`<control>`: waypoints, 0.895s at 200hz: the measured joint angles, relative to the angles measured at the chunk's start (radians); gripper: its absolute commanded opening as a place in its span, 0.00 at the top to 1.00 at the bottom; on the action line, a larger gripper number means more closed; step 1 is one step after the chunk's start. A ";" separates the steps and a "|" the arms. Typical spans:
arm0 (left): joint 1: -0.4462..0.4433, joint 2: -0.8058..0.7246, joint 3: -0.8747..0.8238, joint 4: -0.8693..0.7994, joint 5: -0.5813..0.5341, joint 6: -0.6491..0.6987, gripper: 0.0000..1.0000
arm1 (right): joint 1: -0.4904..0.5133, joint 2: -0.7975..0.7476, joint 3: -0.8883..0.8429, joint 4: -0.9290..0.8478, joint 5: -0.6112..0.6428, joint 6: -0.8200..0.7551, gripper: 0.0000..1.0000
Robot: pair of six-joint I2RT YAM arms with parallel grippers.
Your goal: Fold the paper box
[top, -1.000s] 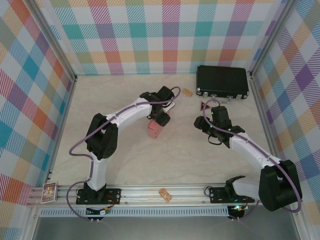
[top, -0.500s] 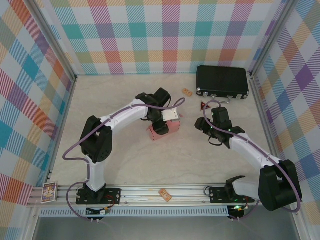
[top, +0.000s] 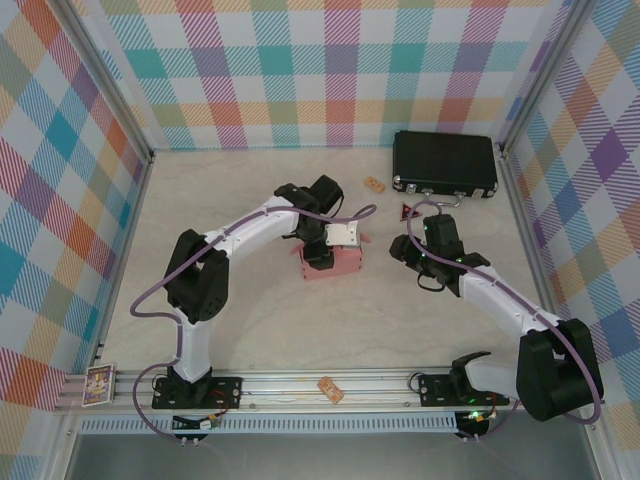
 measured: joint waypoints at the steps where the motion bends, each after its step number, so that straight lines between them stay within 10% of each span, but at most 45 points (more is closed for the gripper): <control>1: 0.000 0.000 0.000 0.000 0.000 0.001 0.47 | 0.000 0.000 0.000 0.000 0.000 0.000 0.42; 179: 0.008 0.055 0.144 -0.036 -0.014 0.026 0.15 | -0.008 0.045 0.000 0.000 -0.010 -0.004 0.41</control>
